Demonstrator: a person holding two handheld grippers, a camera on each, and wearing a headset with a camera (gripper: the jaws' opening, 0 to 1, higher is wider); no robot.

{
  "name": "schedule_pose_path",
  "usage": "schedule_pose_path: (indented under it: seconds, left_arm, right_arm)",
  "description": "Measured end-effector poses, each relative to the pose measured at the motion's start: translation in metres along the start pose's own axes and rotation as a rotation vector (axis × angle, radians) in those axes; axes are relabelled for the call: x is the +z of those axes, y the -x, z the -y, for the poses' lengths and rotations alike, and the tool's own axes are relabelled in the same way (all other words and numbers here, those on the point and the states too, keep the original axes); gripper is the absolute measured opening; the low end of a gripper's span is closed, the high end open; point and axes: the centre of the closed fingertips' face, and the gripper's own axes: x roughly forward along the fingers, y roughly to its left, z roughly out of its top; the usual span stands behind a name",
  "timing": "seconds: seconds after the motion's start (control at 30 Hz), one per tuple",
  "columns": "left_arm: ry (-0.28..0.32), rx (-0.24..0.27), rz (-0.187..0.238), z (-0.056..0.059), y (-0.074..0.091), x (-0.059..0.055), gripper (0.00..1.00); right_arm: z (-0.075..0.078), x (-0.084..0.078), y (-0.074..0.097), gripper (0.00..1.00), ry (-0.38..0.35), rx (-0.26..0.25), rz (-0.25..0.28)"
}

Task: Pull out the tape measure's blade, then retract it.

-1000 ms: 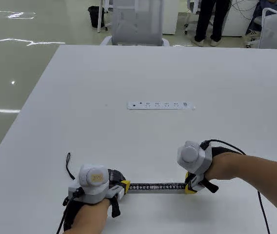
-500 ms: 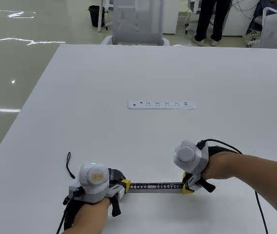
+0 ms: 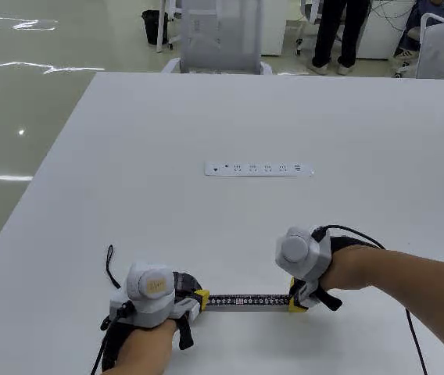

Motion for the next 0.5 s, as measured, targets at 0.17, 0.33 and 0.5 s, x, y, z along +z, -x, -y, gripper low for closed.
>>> schedule_pose_path:
  seconds: [0.17, 0.33, 0.5]
  left_arm:
    - [0.0, -0.001, -0.001, 0.0001, 0.0005, 0.0, 0.6]
    - [-0.001, -0.002, -0.002, 0.0002, 0.0005, -0.0001, 0.6]
    - [0.0, -0.003, -0.003, 0.0004, 0.0003, 0.0, 0.6]
  right_arm:
    - [-0.0005, 0.0019, -0.0001, 0.14, 0.001, 0.002, 0.0]
    - [-0.0014, 0.0036, -0.0001, 0.14, 0.001, 0.001, 0.002]
    - [-0.0021, 0.0062, -0.0009, 0.14, -0.009, 0.002, 0.008]
